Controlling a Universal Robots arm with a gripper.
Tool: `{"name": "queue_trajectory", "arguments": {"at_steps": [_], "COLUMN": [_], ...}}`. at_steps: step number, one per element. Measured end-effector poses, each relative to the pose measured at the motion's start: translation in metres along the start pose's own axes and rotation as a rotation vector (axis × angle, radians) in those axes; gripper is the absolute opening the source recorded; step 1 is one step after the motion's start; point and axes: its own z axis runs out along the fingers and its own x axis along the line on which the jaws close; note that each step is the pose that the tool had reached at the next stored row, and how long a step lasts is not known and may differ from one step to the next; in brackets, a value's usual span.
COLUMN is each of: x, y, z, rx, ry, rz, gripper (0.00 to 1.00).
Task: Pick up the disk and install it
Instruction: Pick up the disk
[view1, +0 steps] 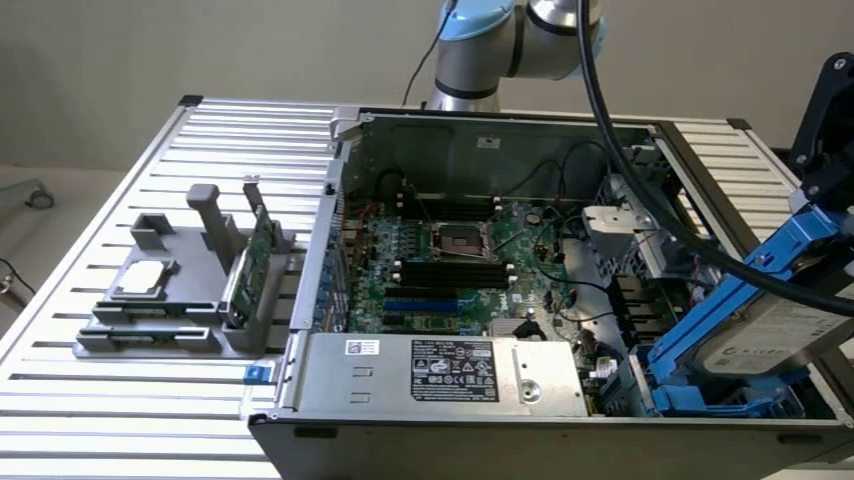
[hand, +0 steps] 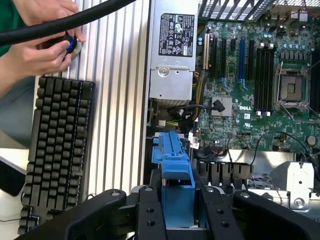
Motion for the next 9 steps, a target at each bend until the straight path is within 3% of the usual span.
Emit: {"name": "queue_trajectory", "arguments": {"at_steps": [9], "x": [0.0], "y": [-0.0001], "z": [0.0001], "rx": [0.0006], "ry": [-0.0139], "rz": [-0.002], "gripper": [0.33]}}
